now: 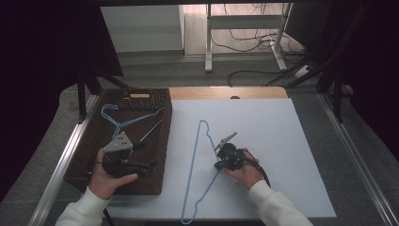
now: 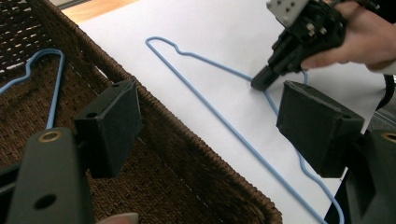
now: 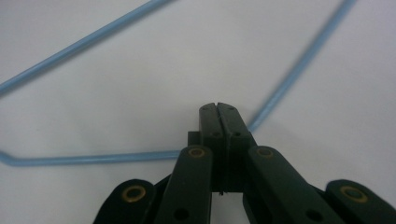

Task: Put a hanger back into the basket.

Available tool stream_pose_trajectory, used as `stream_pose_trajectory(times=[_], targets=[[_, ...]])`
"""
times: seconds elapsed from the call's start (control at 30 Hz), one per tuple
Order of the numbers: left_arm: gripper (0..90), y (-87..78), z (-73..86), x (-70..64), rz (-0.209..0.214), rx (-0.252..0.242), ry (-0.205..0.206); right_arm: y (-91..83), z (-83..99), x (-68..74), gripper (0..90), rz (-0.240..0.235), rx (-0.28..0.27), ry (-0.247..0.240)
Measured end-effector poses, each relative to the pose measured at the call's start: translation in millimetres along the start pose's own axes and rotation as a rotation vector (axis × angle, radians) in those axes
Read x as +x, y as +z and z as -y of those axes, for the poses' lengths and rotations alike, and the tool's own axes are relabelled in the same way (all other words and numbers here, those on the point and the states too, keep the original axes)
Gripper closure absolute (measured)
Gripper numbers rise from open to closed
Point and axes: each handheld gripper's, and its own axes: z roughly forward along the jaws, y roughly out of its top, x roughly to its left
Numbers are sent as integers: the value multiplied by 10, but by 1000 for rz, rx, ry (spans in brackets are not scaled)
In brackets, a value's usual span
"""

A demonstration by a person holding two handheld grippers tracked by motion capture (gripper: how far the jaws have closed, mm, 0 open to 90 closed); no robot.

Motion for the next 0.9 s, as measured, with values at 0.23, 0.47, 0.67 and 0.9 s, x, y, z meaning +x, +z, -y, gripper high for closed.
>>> stream_pose_trajectory(times=[0.23,0.47,0.67,0.9], targets=[[214,13,0,12,0,2,-3,-14,-25,-157,898,32,-1,35],[214,11,-4,7,0,1,-1,-5,-102,-352,898,71,-9,64],[214,9,-7,10,-1,-2,0,-14,-186,-95,898,18,-62,37],[215,36,-4,2,1,7,2,149,-307,658,897,-129,-62,-108]])
